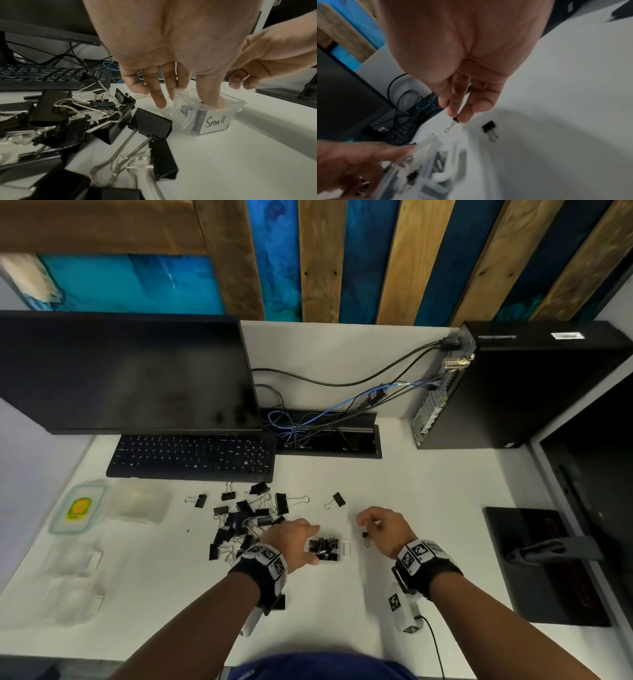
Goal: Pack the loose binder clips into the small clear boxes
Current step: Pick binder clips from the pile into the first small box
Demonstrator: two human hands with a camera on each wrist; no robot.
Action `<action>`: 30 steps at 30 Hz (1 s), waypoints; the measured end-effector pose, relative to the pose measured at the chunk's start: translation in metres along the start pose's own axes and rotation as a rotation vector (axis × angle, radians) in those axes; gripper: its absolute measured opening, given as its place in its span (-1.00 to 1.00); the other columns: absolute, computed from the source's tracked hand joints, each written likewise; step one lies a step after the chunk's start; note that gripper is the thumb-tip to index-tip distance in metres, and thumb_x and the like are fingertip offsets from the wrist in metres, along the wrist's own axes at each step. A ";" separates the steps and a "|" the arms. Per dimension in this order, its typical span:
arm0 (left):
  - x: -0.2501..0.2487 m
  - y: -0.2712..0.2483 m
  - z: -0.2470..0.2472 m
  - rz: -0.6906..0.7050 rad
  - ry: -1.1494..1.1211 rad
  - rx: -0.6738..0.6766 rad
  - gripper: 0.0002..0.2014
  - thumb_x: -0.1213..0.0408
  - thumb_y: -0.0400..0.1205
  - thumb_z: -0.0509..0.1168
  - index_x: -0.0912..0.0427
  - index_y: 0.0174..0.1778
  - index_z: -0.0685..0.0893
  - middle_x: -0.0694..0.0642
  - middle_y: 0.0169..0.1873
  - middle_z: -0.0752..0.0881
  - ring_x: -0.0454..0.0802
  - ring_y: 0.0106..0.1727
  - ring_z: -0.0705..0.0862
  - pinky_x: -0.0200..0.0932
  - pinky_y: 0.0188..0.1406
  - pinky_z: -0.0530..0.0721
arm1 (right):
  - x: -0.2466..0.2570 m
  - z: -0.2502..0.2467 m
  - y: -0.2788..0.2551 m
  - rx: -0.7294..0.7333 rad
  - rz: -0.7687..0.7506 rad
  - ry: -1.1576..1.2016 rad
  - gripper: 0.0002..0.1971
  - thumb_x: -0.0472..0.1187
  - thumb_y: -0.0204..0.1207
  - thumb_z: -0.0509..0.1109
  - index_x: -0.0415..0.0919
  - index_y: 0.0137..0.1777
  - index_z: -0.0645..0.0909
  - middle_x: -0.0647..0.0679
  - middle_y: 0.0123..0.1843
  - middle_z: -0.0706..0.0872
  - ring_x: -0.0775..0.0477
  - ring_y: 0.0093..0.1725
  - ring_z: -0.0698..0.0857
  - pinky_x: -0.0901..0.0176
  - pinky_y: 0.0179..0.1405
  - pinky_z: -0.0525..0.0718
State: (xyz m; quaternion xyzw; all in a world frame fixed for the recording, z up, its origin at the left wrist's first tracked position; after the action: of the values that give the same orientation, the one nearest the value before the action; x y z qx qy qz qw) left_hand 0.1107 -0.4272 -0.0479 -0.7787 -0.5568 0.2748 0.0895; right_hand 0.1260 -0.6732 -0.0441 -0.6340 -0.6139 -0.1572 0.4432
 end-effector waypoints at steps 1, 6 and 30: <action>0.000 0.000 0.000 -0.001 0.000 0.002 -0.29 -0.17 0.55 0.35 -0.12 0.62 0.31 -0.14 0.52 0.42 -0.04 0.47 0.47 -0.02 0.42 0.49 | -0.005 -0.003 0.000 -0.015 0.010 -0.108 -0.72 -0.34 0.65 0.23 0.02 0.04 0.71 0.06 0.14 0.75 0.10 -0.11 0.74 0.32 -0.07 0.68; -0.002 0.000 -0.003 0.008 0.001 0.002 -0.30 -0.16 0.57 0.35 -0.10 0.62 0.31 -0.12 0.53 0.42 -0.03 0.48 0.45 -0.04 0.44 0.47 | -0.030 -0.001 -0.001 0.208 -0.097 -0.464 -0.57 -0.22 0.58 0.37 0.01 0.46 0.59 0.03 0.35 0.51 0.03 0.32 0.57 0.40 0.34 0.38; -0.001 0.003 -0.001 -0.011 0.005 0.014 -0.28 -0.18 0.52 0.38 -0.10 0.60 0.36 -0.13 0.48 0.46 -0.04 0.45 0.48 -0.02 0.44 0.47 | -0.027 0.008 -0.003 0.256 -0.068 -0.714 -0.78 -0.26 0.52 0.29 -0.11 0.13 0.61 -0.09 0.17 0.60 -0.16 0.16 0.65 0.16 -0.06 0.54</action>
State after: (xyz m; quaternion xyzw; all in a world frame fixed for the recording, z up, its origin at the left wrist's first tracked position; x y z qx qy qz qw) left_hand 0.1134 -0.4285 -0.0478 -0.7758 -0.5588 0.2764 0.0976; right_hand 0.1152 -0.6849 -0.0679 -0.5677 -0.7650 0.1369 0.2714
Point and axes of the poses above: each hand's wrist, its own y-axis towards the middle knuckle, its own z-axis out of the palm, x = y × z, the point moved 1 cm from there along y, towards the middle knuckle
